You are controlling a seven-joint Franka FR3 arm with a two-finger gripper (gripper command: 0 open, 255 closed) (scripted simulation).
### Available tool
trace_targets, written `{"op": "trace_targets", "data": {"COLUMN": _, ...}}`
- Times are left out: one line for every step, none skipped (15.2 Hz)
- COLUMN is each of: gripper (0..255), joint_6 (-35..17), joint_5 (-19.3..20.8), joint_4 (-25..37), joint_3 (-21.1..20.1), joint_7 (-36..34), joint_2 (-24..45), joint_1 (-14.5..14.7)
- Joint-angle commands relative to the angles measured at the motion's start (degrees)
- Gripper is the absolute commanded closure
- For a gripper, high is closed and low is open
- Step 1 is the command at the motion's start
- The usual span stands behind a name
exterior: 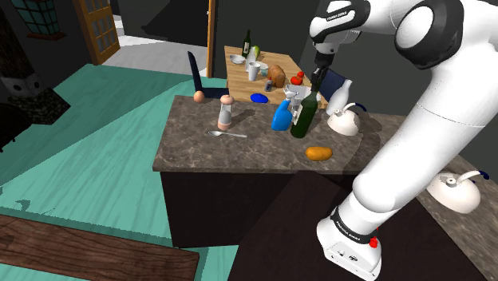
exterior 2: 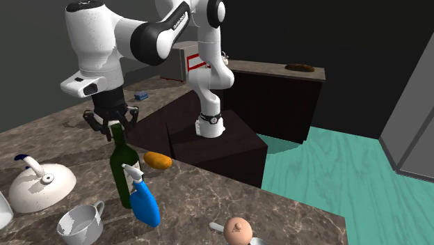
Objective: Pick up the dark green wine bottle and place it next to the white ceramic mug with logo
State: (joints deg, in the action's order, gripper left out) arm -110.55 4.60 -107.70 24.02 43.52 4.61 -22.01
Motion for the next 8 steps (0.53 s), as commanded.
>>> {"op": "trace_targets", "data": {"gripper": 0, "joint_6": 0.0, "joint_5": 0.0, "joint_4": 0.0, "joint_3": 0.0, "joint_7": 0.0, "joint_2": 0.0, "joint_1": 0.0}}
{"op": "trace_targets", "data": {"gripper": 0, "joint_6": 0.0, "joint_5": 0.0, "joint_4": 0.0, "joint_3": 0.0, "joint_7": 0.0, "joint_2": 0.0, "joint_1": 0.0}}
{"op": "trace_targets", "data": {"gripper": 0, "joint_6": 0.0, "joint_5": 0.0, "joint_4": 0.0, "joint_3": 0.0, "joint_7": 0.0, "joint_2": 0.0, "joint_1": 0.0}}
{"op": "trace_targets", "data": {"gripper": 0, "joint_6": 0.0, "joint_5": 0.0, "joint_4": 0.0, "joint_3": 0.0, "joint_7": 0.0, "joint_2": 0.0, "joint_1": 0.0}}
{"op": "trace_targets", "data": {"gripper": 0, "joint_6": 0.0, "joint_5": 0.0, "joint_4": 0.0, "joint_3": 0.0, "joint_7": 0.0, "joint_2": 0.0, "joint_1": 0.0}}
{"op": "trace_targets", "data": {"gripper": 0, "joint_6": 0.0, "joint_5": 0.0, "joint_4": 0.0, "joint_3": 0.0, "joint_7": 0.0, "joint_2": 0.0, "joint_1": 0.0}}
{"op": "trace_targets", "data": {"gripper": 0, "joint_6": 1.9, "joint_5": 0.1, "joint_4": 1.6, "joint_3": -0.1, "joint_7": -0.1, "joint_2": -0.3, "joint_1": 0.1}}
{"op": "trace_targets", "data": {"gripper": 0, "joint_6": 3.7, "joint_5": 0.1, "joint_4": 3.2, "joint_3": -0.1, "joint_7": -0.1, "joint_2": -0.6, "joint_1": 0.2}}
